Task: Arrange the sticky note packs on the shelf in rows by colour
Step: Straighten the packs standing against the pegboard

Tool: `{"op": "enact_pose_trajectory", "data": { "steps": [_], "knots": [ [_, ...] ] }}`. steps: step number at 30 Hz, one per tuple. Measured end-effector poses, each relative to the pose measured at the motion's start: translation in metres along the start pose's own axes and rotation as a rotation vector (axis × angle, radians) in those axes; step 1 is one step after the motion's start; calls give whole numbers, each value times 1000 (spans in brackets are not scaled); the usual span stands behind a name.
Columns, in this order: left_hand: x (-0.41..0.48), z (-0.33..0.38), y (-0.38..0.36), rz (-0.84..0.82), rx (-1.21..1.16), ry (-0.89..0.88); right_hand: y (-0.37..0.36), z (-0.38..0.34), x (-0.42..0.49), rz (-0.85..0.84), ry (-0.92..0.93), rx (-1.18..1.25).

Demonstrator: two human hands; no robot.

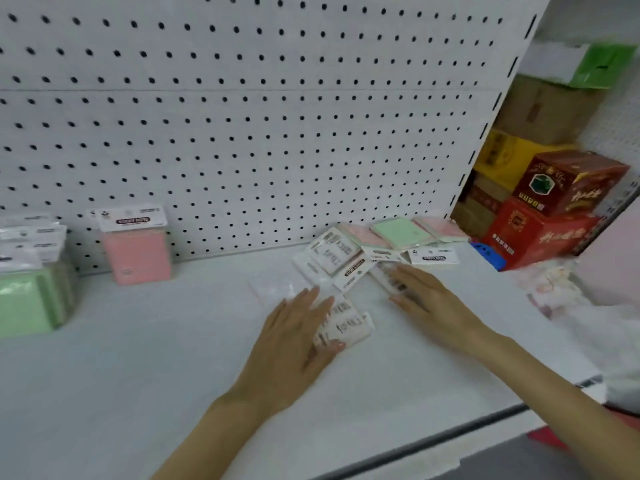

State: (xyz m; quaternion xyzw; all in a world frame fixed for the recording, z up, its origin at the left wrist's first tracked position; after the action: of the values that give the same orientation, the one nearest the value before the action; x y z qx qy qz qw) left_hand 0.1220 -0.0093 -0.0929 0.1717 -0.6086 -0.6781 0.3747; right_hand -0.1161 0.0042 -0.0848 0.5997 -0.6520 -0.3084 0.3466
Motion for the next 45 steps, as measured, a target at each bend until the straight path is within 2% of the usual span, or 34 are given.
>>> {"op": "enact_pose_trajectory", "data": {
  "steps": [4,7,11,15,19,22,26,35,39,41,43,45],
  "knots": [
    [1,12,-9,-57,109,3,-8,7,-3,-46,82,-120],
    [-16,14,-9,-154,54,43,-9,9,-19,-55,79,-47],
    [-70,28,-2,-158,57,42,-10,1,-72,-40,142,30],
    [-111,50,7,-123,12,89,-9,-13,-124,-60,191,204],
    [-115,55,9,-84,-77,209,-4,-12,-130,74,137,262],
    [-111,55,7,-69,-37,222,-14,-10,-123,84,40,180],
    [-112,56,8,-14,20,244,-23,-15,-123,118,48,1],
    [-113,54,9,123,0,328,-23,-14,-131,209,69,49],
    [-116,55,13,212,-145,379,-20,-14,-133,233,76,102],
    [-117,56,16,265,-362,428,-15,-15,-133,238,55,169],
    [-118,58,17,311,-612,508,-10,-18,-133,241,0,353],
    [-116,63,21,336,-785,586,-5,-25,-130,253,-80,667]
  ]
}}
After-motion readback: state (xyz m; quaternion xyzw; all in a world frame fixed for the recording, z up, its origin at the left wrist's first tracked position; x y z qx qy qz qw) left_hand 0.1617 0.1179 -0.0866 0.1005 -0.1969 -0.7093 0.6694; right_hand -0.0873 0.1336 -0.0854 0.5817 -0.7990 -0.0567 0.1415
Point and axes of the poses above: each hand's wrist, its own x-axis towards the middle knuckle, its own y-axis out of the back of the hand, z = x × y, the point moved 6 cm from there along x, towards the middle knuckle, and after that the axes turned 10 degrees about x, right-handed, at the moved point
